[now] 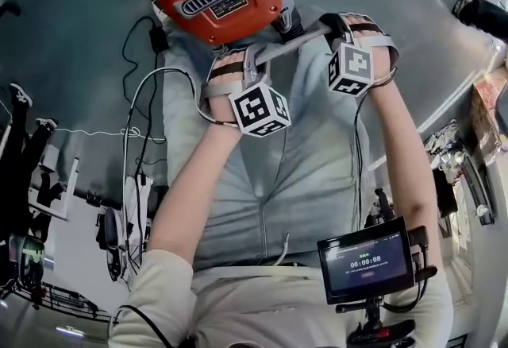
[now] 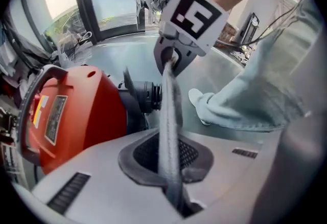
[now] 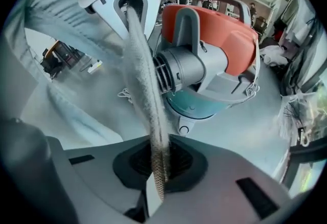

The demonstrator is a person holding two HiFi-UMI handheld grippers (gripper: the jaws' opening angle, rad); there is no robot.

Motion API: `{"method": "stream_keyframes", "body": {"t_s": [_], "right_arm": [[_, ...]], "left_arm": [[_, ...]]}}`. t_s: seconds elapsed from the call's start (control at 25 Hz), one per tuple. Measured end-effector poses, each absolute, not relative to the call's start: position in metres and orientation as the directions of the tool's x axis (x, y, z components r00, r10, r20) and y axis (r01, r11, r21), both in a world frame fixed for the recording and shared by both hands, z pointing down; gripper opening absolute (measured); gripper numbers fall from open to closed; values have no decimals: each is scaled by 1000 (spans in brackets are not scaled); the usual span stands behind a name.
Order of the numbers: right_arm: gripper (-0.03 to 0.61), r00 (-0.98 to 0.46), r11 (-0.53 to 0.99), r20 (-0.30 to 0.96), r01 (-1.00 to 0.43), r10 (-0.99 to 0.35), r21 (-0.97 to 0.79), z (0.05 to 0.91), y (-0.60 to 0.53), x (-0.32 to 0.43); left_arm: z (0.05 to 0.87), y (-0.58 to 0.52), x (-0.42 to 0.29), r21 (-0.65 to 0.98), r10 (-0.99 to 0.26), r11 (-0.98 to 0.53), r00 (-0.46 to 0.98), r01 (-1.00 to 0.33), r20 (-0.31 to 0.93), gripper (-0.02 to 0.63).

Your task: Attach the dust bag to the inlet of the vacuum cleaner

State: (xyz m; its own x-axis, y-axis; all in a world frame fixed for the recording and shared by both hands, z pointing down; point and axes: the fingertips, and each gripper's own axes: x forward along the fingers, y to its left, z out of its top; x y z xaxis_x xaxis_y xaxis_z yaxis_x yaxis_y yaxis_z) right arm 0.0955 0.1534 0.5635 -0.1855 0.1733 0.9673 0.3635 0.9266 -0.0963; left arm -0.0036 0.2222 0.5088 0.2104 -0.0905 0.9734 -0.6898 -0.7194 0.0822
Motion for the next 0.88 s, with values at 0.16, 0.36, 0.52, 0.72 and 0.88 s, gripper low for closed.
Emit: {"method": "stream_keyframes", "body": {"t_s": [0.16, 0.36, 0.52, 0.72, 0.88], "right_arm": [[15, -171, 894, 979, 448, 112, -24, 533, 139, 72], [15, -169, 908, 965, 403, 199, -117, 554, 147, 86], [14, -168, 922, 951, 335, 259, -192, 573, 157, 87], [15, -152, 896, 981, 443, 119, -40, 543, 136, 69], [15, -216, 919, 967, 392, 138, -43, 548, 139, 68]], "left_arm": [[540, 246, 1, 250, 31, -675, 313, -694, 949, 15], [494, 233, 1, 250, 12, -617, 308, -746, 951, 15], [475, 226, 4, 242, -61, -574, 336, -782, 940, 15], [538, 240, -2, 219, -53, -608, 314, -763, 948, 15], [545, 228, 2, 209, -56, -596, 300, -775, 952, 15]]}}
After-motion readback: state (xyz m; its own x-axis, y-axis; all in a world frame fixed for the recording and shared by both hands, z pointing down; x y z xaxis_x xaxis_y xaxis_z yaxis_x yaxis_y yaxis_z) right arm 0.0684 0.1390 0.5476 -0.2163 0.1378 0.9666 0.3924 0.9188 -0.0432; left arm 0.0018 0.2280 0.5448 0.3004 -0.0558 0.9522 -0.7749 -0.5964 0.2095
